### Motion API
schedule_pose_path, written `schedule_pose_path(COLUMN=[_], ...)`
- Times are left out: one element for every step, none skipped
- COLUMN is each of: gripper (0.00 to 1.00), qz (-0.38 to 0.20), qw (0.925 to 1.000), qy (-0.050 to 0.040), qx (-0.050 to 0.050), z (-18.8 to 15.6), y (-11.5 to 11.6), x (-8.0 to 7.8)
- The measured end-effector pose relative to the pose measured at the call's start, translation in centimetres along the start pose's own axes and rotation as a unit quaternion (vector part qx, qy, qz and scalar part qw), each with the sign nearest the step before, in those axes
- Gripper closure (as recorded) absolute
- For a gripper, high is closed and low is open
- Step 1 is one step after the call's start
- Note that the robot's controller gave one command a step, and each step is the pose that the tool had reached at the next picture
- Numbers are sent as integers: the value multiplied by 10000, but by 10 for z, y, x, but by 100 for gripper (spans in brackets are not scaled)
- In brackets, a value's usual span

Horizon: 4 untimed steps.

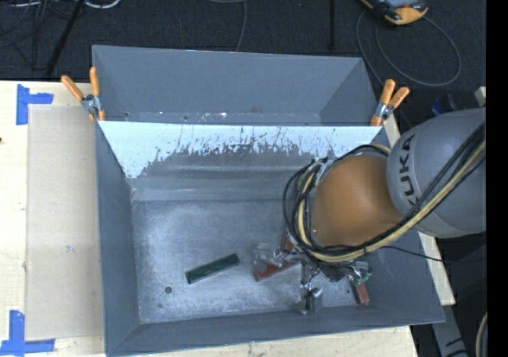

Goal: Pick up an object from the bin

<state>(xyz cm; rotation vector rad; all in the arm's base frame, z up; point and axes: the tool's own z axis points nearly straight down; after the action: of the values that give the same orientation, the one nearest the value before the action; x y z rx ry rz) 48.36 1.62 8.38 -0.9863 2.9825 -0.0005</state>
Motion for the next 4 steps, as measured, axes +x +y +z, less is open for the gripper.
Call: schedule_pose_path(gripper=[0, 0, 0, 0], qz=[-123, -34, 313, 309], qw=[9999, 10000, 9995, 9995], qy=[-46, 6, -15, -2], qx=[5, -20, 26, -7], z=[11, -24, -31, 3], y=[1, -77, -85, -61], x=[-4, -8, -3, -7])
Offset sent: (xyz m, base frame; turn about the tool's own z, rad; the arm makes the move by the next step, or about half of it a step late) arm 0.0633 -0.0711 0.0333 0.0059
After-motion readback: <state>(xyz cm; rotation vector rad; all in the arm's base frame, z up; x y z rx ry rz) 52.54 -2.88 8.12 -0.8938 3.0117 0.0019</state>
